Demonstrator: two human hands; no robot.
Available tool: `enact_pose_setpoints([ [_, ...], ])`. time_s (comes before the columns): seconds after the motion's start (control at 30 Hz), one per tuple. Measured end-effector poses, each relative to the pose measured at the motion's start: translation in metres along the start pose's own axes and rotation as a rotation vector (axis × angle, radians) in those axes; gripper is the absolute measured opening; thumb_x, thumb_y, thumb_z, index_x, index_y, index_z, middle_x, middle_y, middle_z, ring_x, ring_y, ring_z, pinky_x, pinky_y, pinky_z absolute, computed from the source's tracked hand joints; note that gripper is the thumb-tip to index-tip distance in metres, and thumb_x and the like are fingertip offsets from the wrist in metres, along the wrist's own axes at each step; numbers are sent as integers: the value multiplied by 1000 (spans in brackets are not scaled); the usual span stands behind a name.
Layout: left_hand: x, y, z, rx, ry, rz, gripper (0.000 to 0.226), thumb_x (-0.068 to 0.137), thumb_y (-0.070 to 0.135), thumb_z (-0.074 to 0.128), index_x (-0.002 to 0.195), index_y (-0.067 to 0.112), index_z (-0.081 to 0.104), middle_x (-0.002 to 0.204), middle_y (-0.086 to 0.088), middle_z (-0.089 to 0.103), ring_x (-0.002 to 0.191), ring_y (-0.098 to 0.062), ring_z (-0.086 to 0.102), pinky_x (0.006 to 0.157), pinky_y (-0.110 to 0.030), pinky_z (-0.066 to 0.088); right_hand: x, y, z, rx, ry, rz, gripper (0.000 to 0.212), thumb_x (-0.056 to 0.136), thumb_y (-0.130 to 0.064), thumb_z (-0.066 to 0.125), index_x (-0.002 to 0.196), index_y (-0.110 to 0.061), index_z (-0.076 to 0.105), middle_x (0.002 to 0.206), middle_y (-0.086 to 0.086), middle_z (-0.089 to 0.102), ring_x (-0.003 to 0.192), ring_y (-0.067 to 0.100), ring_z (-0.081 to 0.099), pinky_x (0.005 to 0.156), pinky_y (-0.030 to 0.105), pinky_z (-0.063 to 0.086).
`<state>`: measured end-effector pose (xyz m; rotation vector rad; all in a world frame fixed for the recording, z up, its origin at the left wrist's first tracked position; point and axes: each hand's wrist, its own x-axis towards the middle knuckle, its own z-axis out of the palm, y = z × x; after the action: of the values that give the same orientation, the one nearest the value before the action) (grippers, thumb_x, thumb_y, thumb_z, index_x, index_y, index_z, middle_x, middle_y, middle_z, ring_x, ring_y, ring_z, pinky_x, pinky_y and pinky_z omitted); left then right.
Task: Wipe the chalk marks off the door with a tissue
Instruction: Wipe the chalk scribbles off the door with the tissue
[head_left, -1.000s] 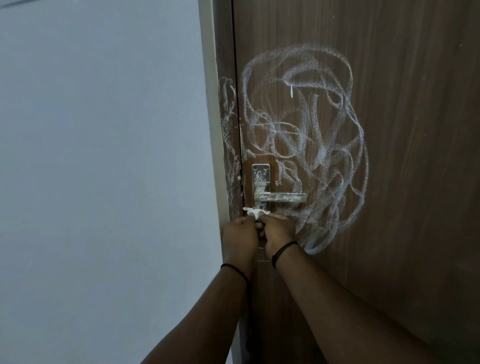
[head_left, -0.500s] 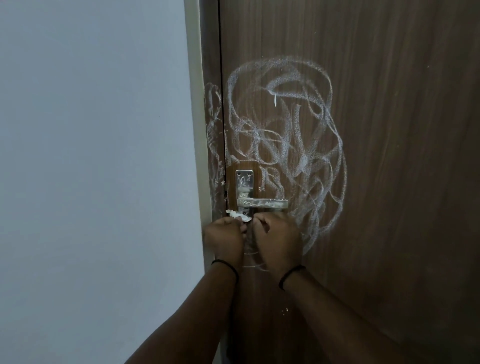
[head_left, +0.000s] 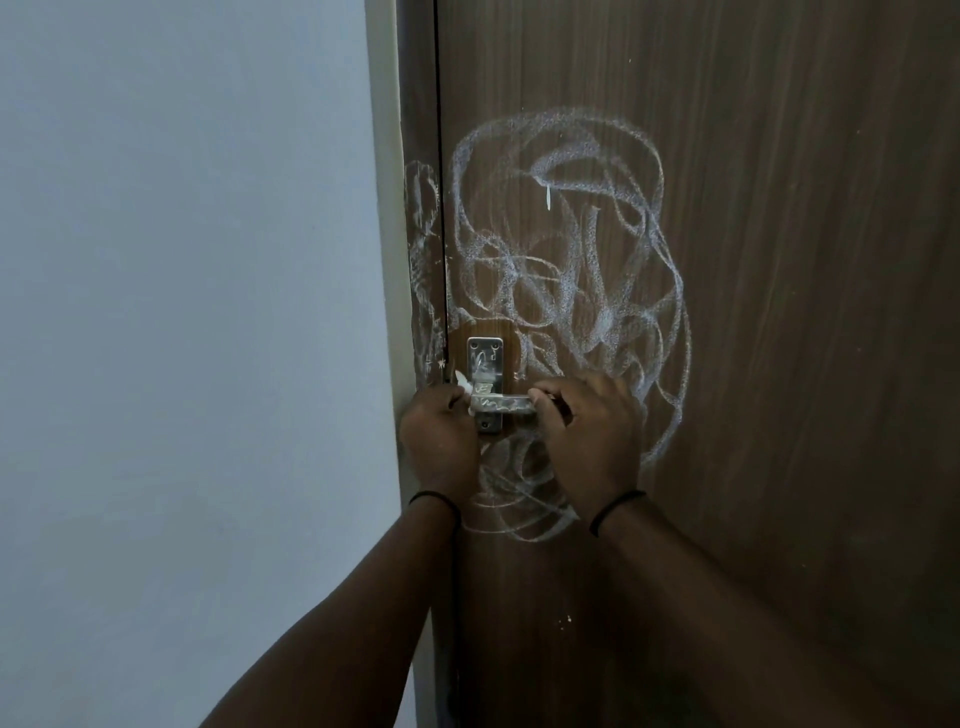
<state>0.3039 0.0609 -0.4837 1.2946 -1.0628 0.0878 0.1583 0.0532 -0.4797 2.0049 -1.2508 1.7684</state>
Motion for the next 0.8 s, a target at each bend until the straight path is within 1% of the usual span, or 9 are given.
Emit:
enact_pose_setpoints([
  [0.17,32,11,-3,75,2,179,8,85,7,67,82,9,74,82,-6,69,74,-16,59,65,-28,46,8,-7,3,22,-21,13,7,90,-28,69,94,-23,73,92,-4,63,93,19,54,82,42,48],
  [0.23,45,17,-3,90,22,241,7,81,4,69,78,9,73,80,-6,69,71,-11,56,63,-21,39,11,-8,3,21,-32,16,8,91,-29,68,93,-23,73,93,-4,64,94,20,55,84,45,48],
  [0.37,60,24,-4,149,-3,359,7,78,0,70,73,4,68,77,-11,68,71,-23,61,63,-29,47,15,-9,5,20,-47,19,9,91,-31,66,94,-24,72,95,-5,63,96,20,54,86,46,48],
  [0.43,62,25,-3,154,-19,356,8,80,-1,68,74,4,67,79,-10,67,73,-24,60,65,-31,46,15,-11,5,18,-47,20,7,91,-30,67,93,-25,71,94,-6,62,96,18,53,86,44,47],
  [0.57,57,26,-3,144,-37,327,8,84,2,66,78,8,66,83,-6,64,74,-16,54,64,-24,38,21,-13,7,18,-56,-19,5,91,-26,67,91,-22,71,92,-6,64,93,16,54,93,39,44],
  [0.6,55,27,-3,149,-34,318,10,86,3,65,78,10,65,82,-4,63,72,-12,51,61,-19,35,24,-15,8,26,-69,-29,6,92,-24,66,91,-21,71,92,-5,66,93,17,55,95,34,40],
  [0.67,53,28,-3,173,-36,286,17,88,7,63,75,16,60,77,1,59,65,-6,46,56,-11,27,30,-20,9,47,-114,-30,8,93,-23,66,95,-19,72,95,-4,68,95,18,57,88,23,33],
  [0.73,52,31,-5,180,-40,230,18,89,11,62,73,20,58,73,7,55,62,-4,47,54,-11,27,35,-27,8,55,-164,-42,17,92,-22,67,107,-17,73,102,-1,69,100,19,57,88,25,39],
  [0.8,53,34,-8,113,-49,142,18,87,15,62,70,22,59,70,8,59,63,-6,53,54,-14,33,39,-36,6,77,-207,-84,34,88,-19,71,122,-16,68,111,3,70,105,21,59,93,33,46],
])
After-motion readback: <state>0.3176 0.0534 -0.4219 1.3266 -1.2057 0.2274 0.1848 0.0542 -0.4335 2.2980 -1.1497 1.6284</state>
